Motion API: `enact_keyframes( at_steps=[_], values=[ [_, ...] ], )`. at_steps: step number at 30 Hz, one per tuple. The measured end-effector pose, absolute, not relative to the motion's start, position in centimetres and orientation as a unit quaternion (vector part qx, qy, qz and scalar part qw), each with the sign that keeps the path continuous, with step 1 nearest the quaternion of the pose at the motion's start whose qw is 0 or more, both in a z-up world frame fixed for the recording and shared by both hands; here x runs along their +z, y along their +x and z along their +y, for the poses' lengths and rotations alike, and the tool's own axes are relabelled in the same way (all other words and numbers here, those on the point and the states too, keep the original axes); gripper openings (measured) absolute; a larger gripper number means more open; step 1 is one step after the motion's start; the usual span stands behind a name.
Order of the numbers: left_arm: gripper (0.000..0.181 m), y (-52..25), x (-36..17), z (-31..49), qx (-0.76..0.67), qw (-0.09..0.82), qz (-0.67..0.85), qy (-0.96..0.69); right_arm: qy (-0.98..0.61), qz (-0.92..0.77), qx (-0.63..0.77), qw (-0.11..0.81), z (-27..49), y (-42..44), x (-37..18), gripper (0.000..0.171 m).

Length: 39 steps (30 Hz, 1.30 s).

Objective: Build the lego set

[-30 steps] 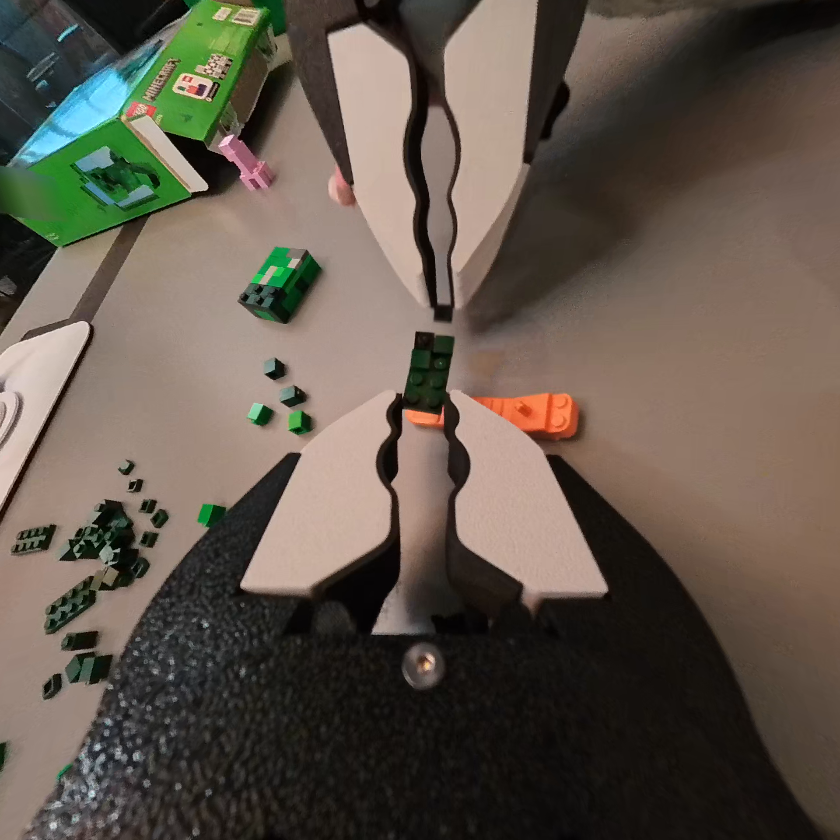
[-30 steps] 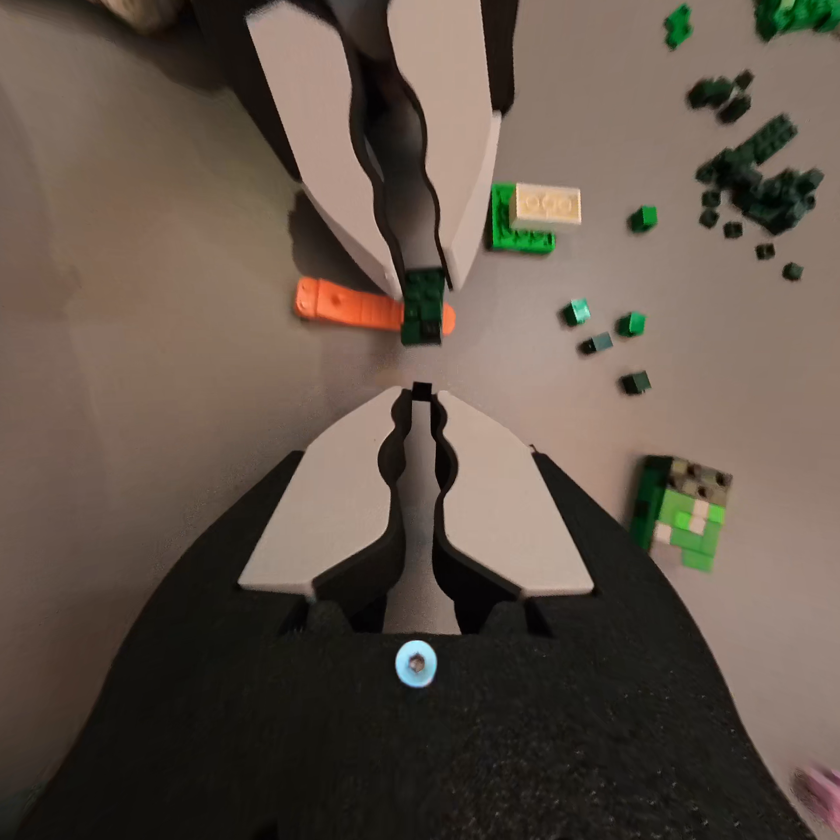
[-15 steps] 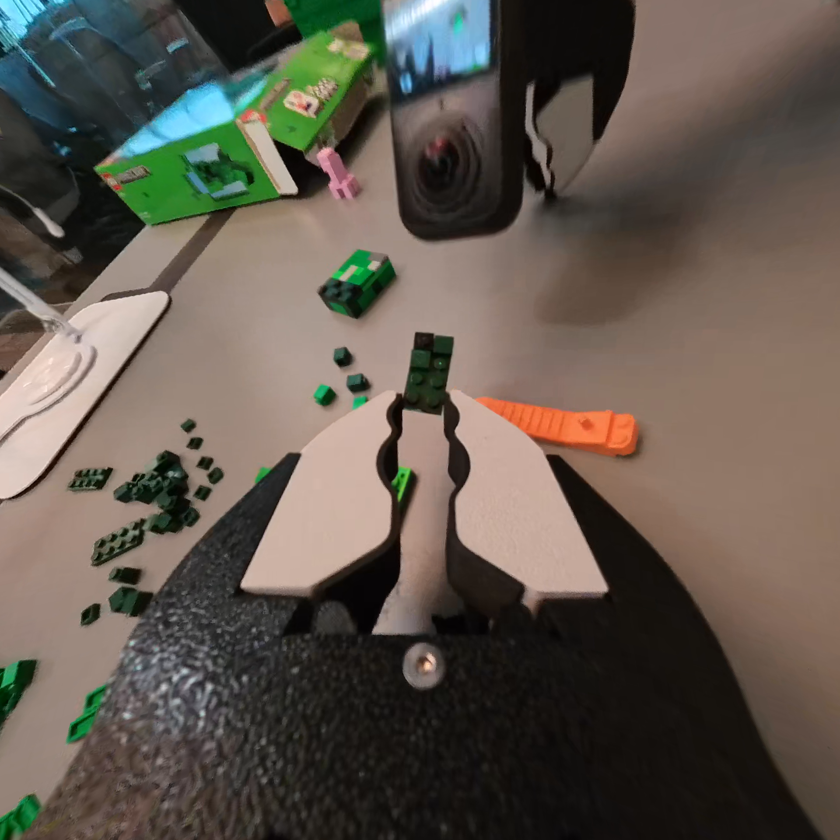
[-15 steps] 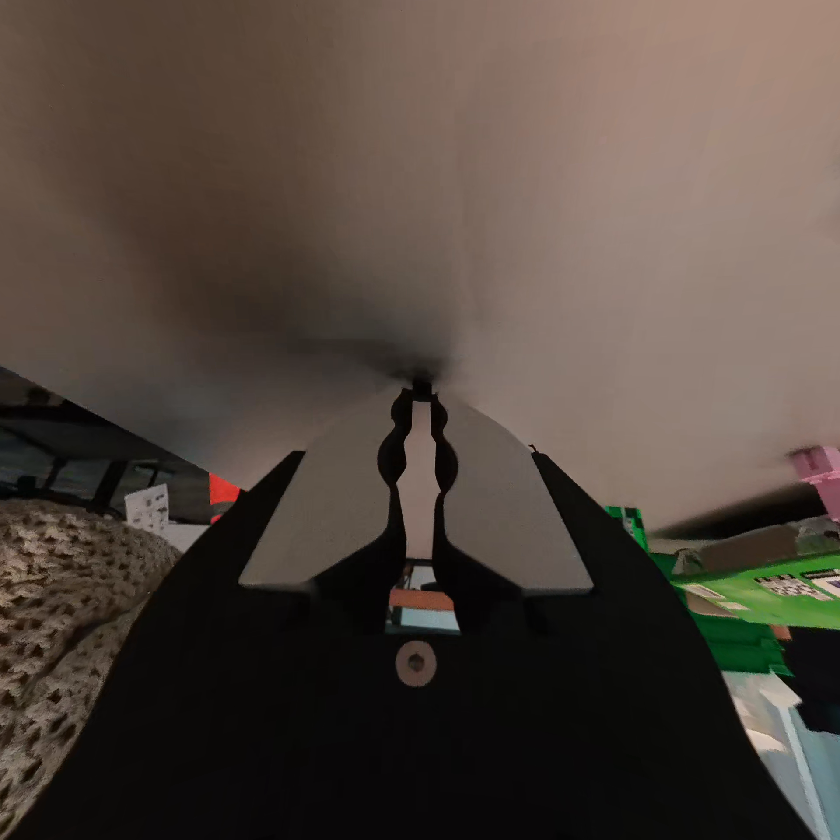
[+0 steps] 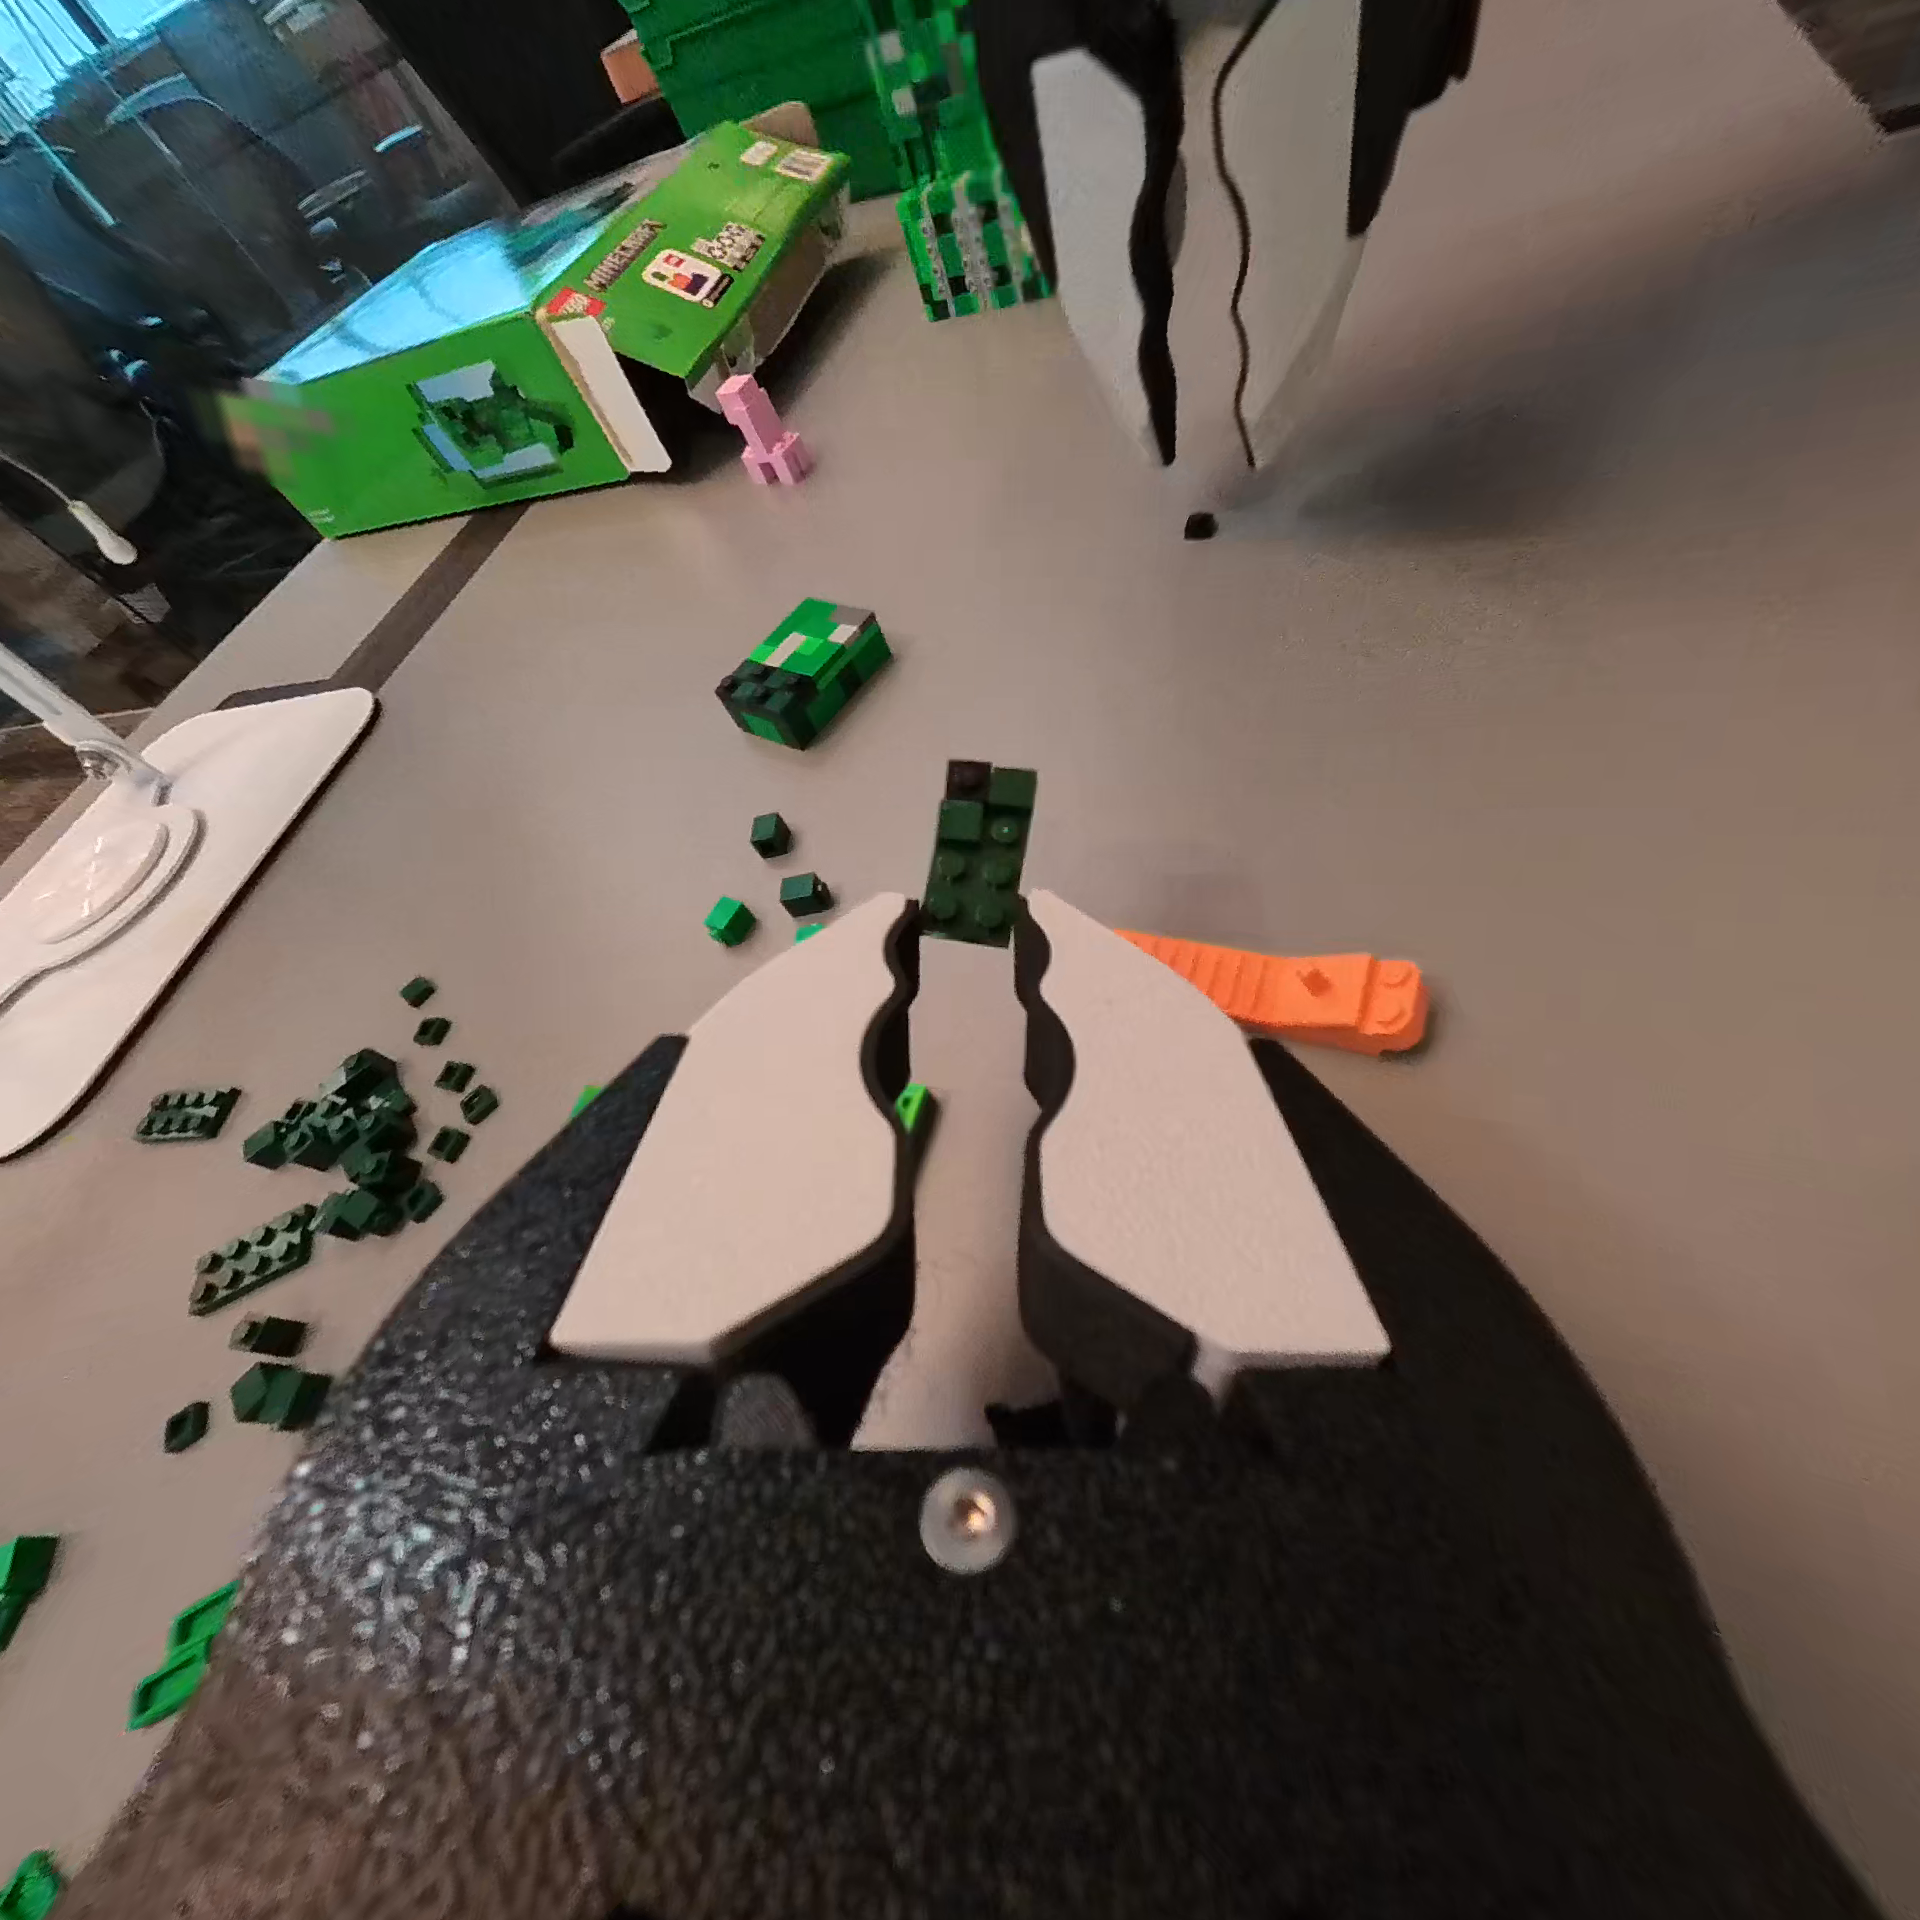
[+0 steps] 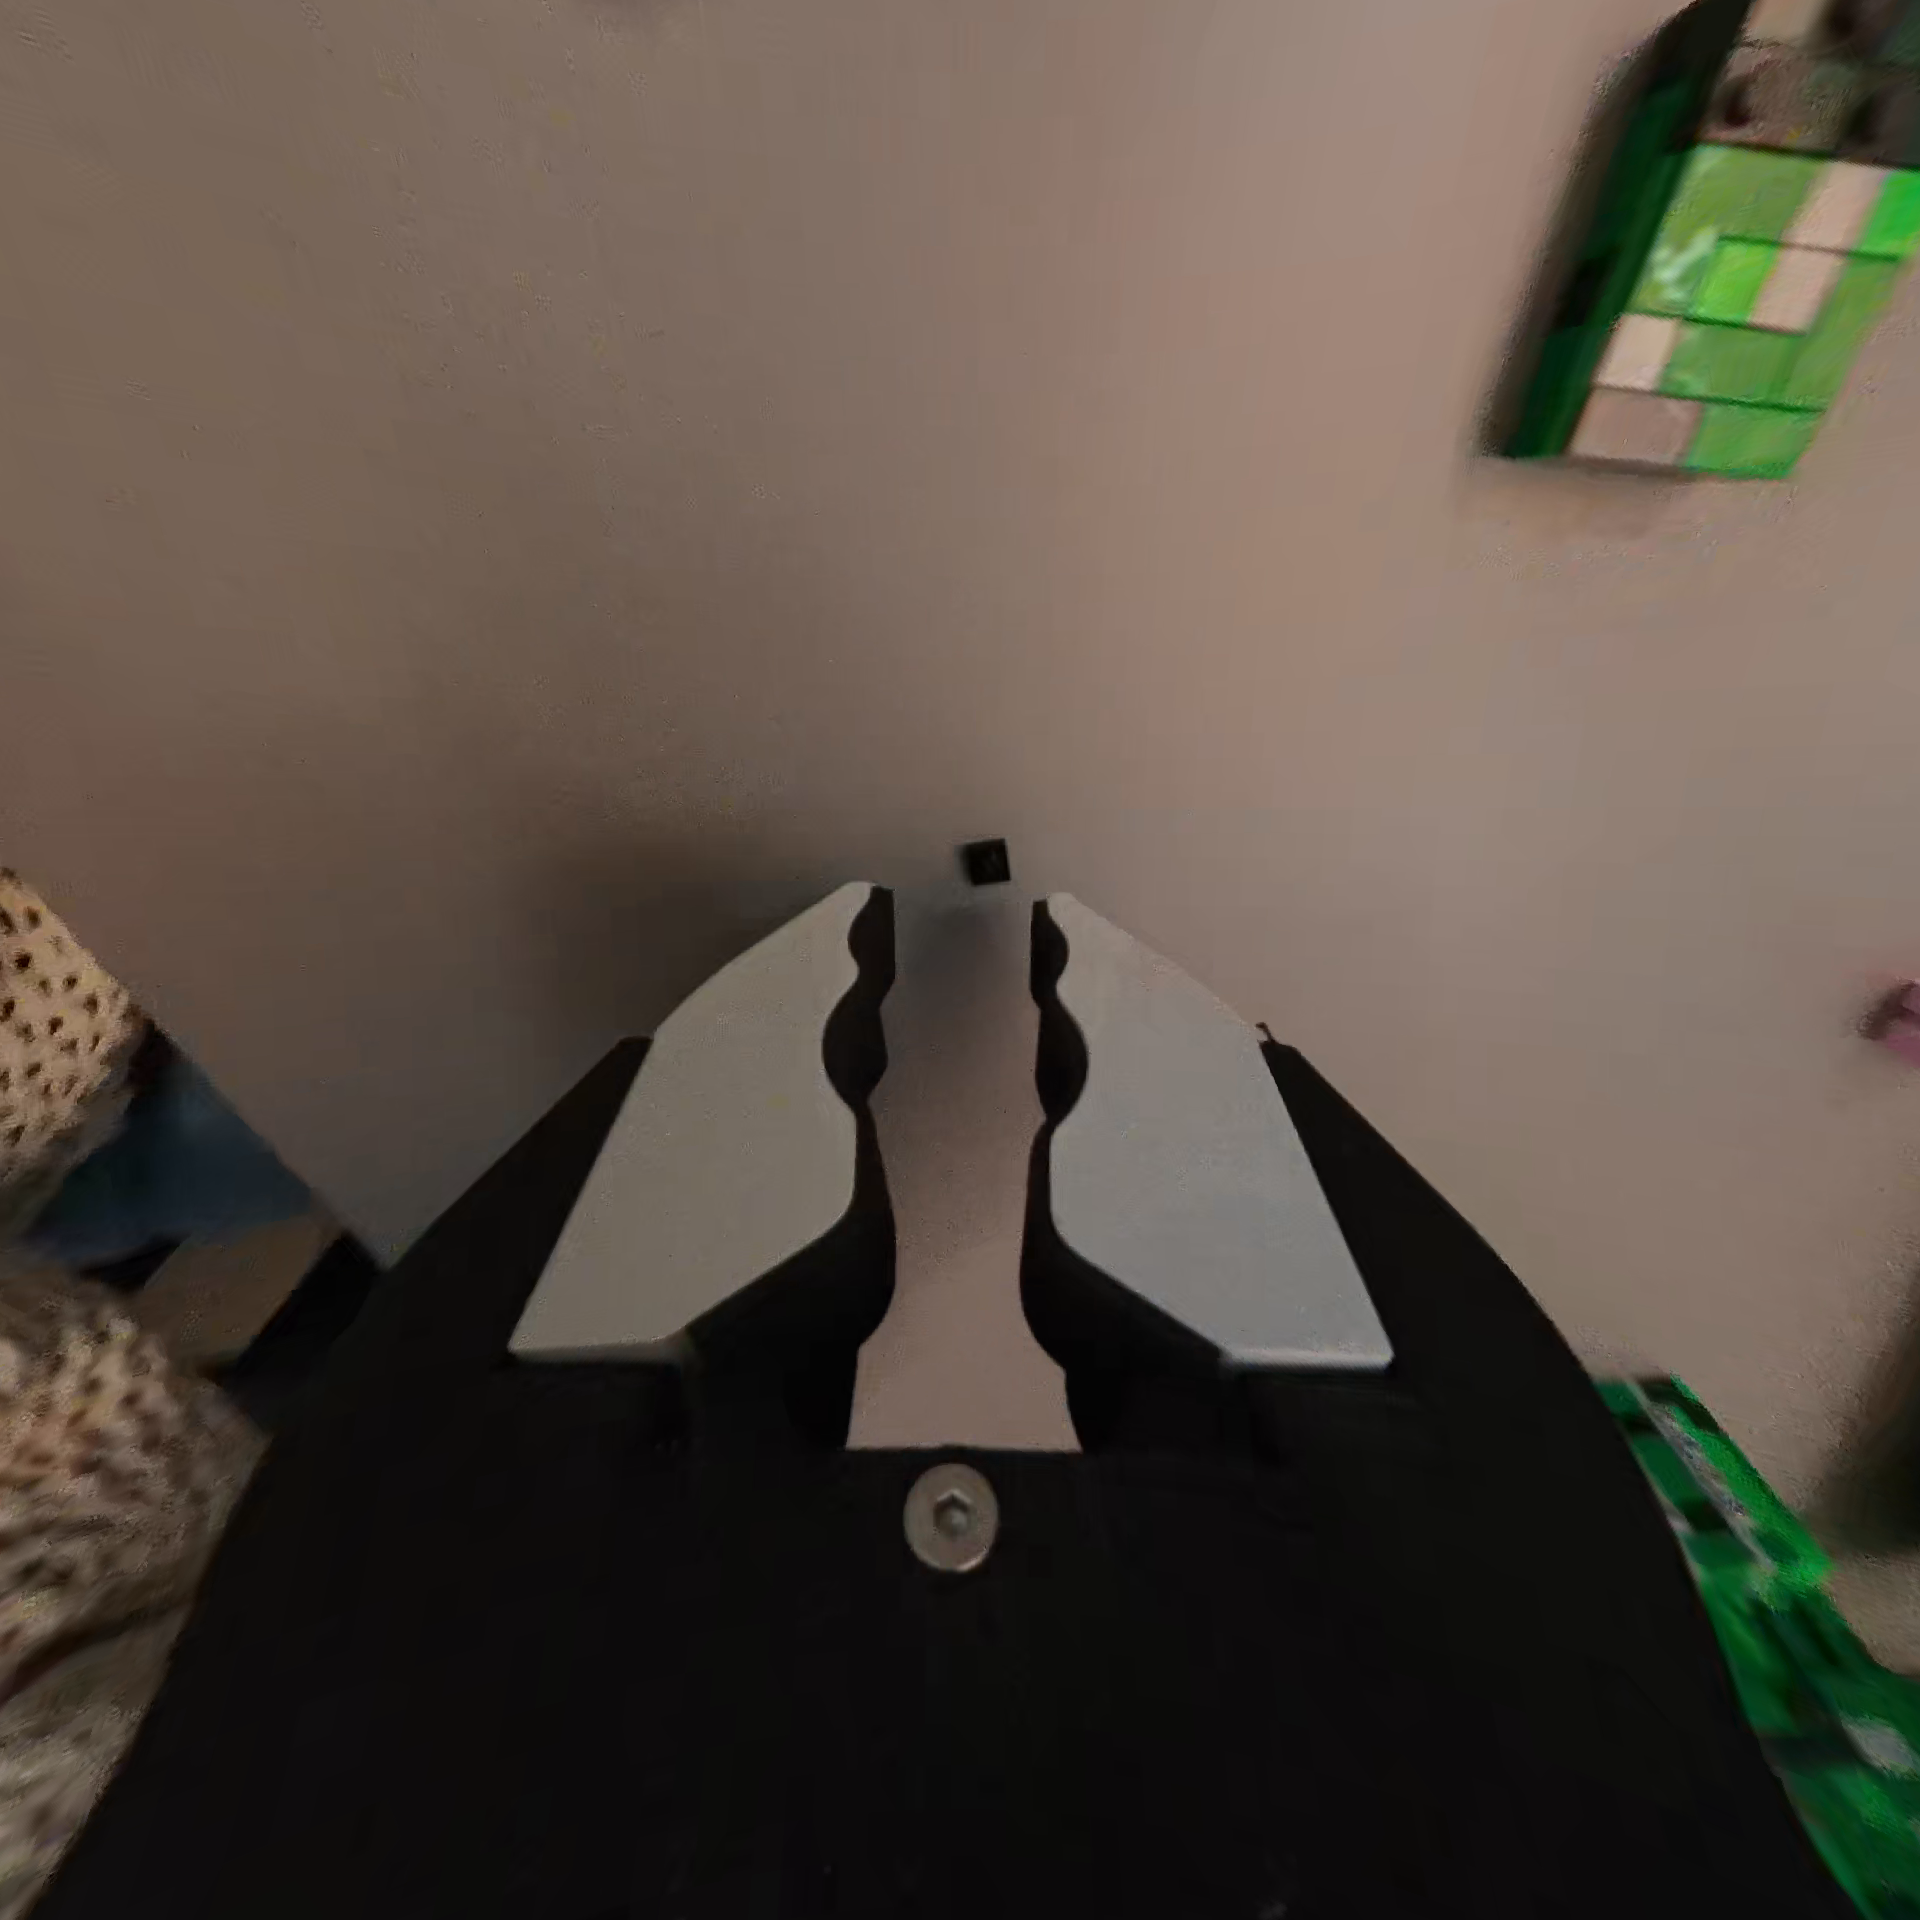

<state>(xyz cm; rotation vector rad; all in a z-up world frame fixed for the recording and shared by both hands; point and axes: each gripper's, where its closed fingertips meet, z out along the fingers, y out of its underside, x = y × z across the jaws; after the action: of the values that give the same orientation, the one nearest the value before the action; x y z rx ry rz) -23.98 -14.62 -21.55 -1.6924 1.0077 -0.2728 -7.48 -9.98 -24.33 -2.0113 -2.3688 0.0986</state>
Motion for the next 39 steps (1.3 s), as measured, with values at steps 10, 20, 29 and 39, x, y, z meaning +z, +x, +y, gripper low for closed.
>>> enact_keyframes(
  at_steps=[10,20,29,39],
  values=[
    [0.016,-21.5,-22.5,-17.5,-0.226,0.467,0.483,-0.705,-0.641,-0.655,0.29,0.276,-9.8,-7.6,-24.8,0.022],
    [0.016,-21.4,-23.4,-17.8,-0.226,0.446,0.492,-0.713,-0.613,-0.676,0.301,0.277,-9.3,-8.0,-25.7,0.014],
    [0.017,-21.5,-23.4,-17.6,-0.224,0.446,0.488,-0.716,-0.592,-0.711,0.281,0.253,-9.7,-8.0,-26.2,0.011],
    [0.017,-21.6,-23.6,-17.5,-0.212,0.444,0.491,-0.719,-0.596,-0.716,0.271,0.242,-9.6,-8.1,-26.2,0.007]
  ],
)
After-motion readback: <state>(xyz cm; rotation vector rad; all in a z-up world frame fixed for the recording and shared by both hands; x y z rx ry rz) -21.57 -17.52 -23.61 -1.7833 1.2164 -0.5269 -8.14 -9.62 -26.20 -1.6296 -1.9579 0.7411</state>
